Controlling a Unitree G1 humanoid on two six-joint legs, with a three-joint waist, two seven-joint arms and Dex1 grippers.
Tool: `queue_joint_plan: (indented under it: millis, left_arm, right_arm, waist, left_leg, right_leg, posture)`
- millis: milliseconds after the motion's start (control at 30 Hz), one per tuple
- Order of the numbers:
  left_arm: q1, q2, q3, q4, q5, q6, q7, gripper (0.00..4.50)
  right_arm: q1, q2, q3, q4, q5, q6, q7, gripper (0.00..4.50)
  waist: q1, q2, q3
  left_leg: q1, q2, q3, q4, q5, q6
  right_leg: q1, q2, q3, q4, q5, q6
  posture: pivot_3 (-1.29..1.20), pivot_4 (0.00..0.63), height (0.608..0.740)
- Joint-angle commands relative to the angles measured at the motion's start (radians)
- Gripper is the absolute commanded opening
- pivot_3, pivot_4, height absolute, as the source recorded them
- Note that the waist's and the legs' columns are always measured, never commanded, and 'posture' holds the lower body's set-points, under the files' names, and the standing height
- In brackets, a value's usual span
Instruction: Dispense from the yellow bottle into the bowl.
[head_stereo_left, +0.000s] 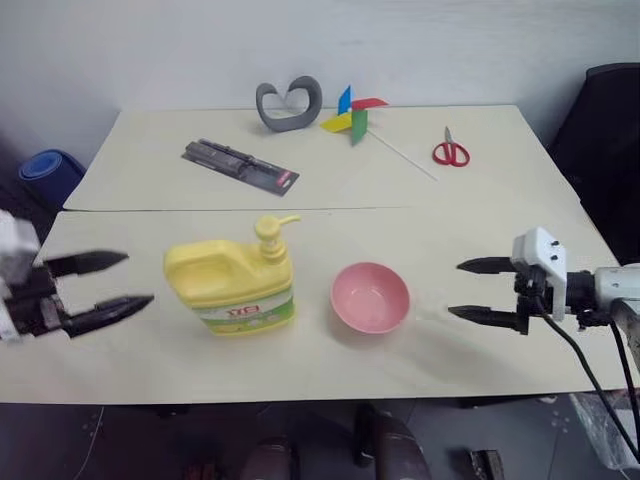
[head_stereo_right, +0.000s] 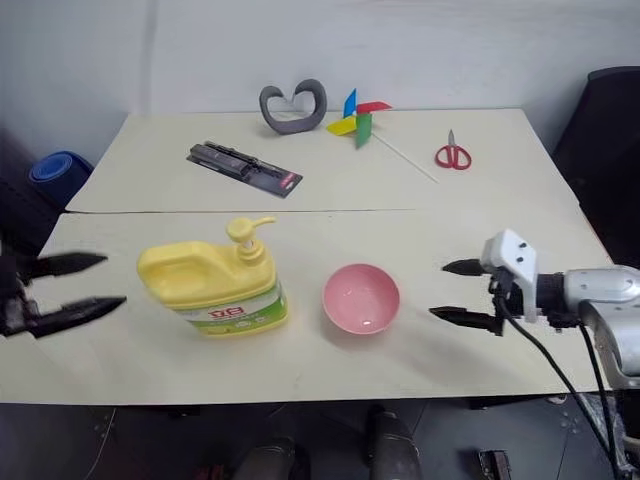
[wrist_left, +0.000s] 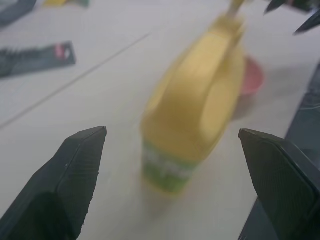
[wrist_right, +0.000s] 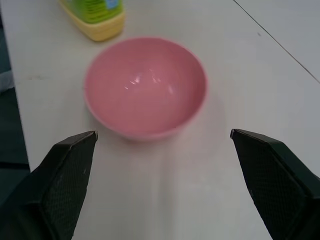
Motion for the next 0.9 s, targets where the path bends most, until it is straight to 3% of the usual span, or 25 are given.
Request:
queue_joint_plan:
  millis: [33, 133, 333, 433, 633, 833, 900]
  left_arm:
    - [-0.098, 0.069, 0.022, -0.054, -0.217, 0.119, 0.003, 4.5]
    - [-0.097, 0.12, -0.012, -0.153, -0.254, 0.146, -0.079, 4.5]
    - [0.11, 0.121, -0.089, -0.33, 0.002, -0.012, -0.269, 4.5]
    - [0.132, 0.105, -0.161, -0.316, 0.103, -0.102, -0.261, 4.5]
    - [0.08, 0.087, -0.213, -0.296, 0.096, -0.118, -0.24, 4.5]
    - [0.057, 0.081, -0.246, -0.291, 0.108, -0.132, -0.222, 4.5]
    - [0.049, 0.08, -0.248, -0.291, 0.103, -0.13, -0.215, 4.5]
  right_arm:
    - [-0.009, 0.01, 0.083, -0.11, -0.035, -0.017, -0.029, 4.45]
    - [-0.052, 0.045, 0.176, -0.116, -0.089, -0.027, -0.063, 4.45]
    - [-0.1, 0.101, 0.338, -0.072, -0.216, -0.091, -0.097, 4.45]
    - [-0.131, 0.14, 0.414, -0.015, -0.304, -0.154, -0.118, 4.45]
    - [-0.167, 0.205, 0.466, 0.065, -0.368, -0.219, -0.131, 4.45]
    - [-0.201, 0.243, 0.514, 0.143, -0.441, -0.305, -0.134, 2.49]
    - [-0.209, 0.256, 0.516, 0.153, -0.447, -0.313, -0.132, 2.49]
  waist:
    - [-0.001, -0.001, 0.0]
    - [-0.008, -0.001, 0.0]
    - [-0.027, -0.002, 0.0]
    - [-0.027, -0.002, 0.0]
    - [-0.027, -0.007, 0.003]
    - [-0.027, -0.008, 0.002]
    - [-0.027, -0.008, 0.002]
  left_leg:
    - [0.0, 0.0, 0.0, 0.0, 0.0, 0.0]
    - [0.002, -0.002, 0.002, 0.0, 0.0, -0.001]
    - [0.003, 0.003, 0.011, -0.001, -0.001, -0.009]
    - [0.004, 0.005, 0.011, -0.001, 0.0, -0.014]
    - [0.012, 0.006, 0.016, -0.001, 0.0, -0.015]
    - [0.014, 0.006, 0.016, -0.002, 0.0, -0.014]
    - [0.014, 0.006, 0.017, -0.002, 0.0, -0.014]
  right_leg:
    - [0.0, 0.001, 0.001, 0.0, 0.0, 0.0]
    - [-0.001, 0.003, 0.005, 0.001, 0.0, 0.0]
    - [-0.003, 0.014, 0.008, 0.002, -0.003, -0.005]
    - [-0.003, 0.017, 0.008, 0.005, -0.005, -0.01]
    - [-0.003, 0.017, 0.015, 0.01, -0.007, -0.013]
    - [-0.003, 0.017, 0.016, 0.014, -0.007, -0.012]
    - [-0.003, 0.017, 0.016, 0.013, -0.007, -0.012]
  posture:
    - [0.0, 0.15, 0.74]
    - [0.0, 0.15, 0.74]
    - [0.0, 0.15, 0.74]
    - [0.0, 0.15, 0.74]
    - [0.0, 0.15, 0.74]
    - [0.0, 0.15, 0.74]
    - [0.0, 0.15, 0.74]
